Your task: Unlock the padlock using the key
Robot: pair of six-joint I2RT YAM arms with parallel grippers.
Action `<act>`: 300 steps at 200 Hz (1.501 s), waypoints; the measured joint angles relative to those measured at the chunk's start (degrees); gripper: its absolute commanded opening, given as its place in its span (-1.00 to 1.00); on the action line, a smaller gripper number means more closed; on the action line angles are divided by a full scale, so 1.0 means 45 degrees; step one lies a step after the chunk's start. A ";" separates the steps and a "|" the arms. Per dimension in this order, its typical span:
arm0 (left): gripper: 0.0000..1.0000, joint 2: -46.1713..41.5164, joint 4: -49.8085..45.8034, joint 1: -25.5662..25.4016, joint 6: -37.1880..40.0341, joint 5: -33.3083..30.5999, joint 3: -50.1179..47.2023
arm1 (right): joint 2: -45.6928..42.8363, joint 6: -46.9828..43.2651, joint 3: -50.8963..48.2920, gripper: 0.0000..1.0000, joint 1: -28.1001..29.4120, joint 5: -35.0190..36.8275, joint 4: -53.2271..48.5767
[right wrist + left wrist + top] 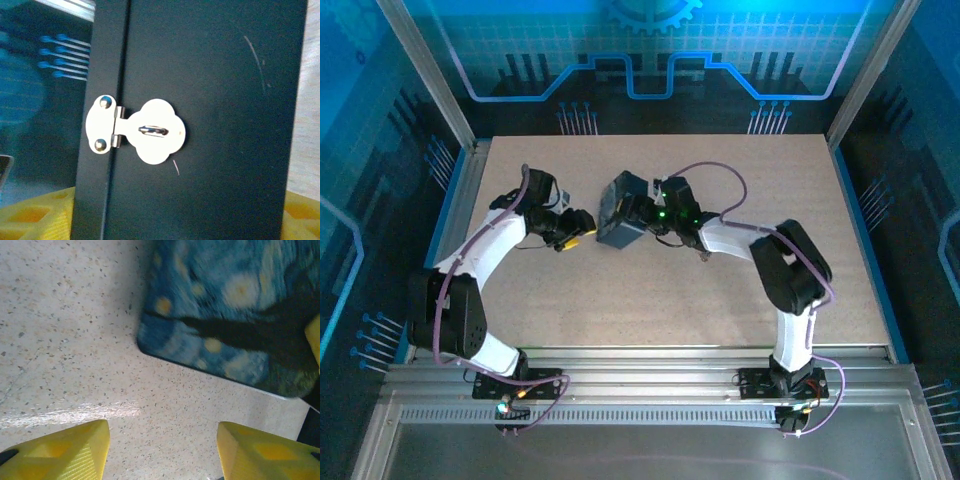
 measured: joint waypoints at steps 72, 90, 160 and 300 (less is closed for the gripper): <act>0.20 0.1078 0.0029 -0.0311 -0.0733 -0.1763 0.1093 | 0.1001 -0.0937 0.0967 0.83 0.0005 -0.1472 -0.2278; 0.20 0.1277 0.0010 -0.0311 -0.0952 -0.2021 0.1141 | 0.0845 -0.1671 0.1239 0.83 0.0005 -0.1302 -0.3463; 0.21 0.1574 0.0185 -0.0306 -0.1287 -0.2579 0.1156 | 0.0962 -0.3060 0.2943 0.86 0.0053 -0.1156 -0.6266; 0.98 0.0942 -0.0102 0.0597 -0.1073 -0.3497 0.1263 | 0.0194 -0.5134 0.2244 1.00 -0.0029 -0.0753 -0.7985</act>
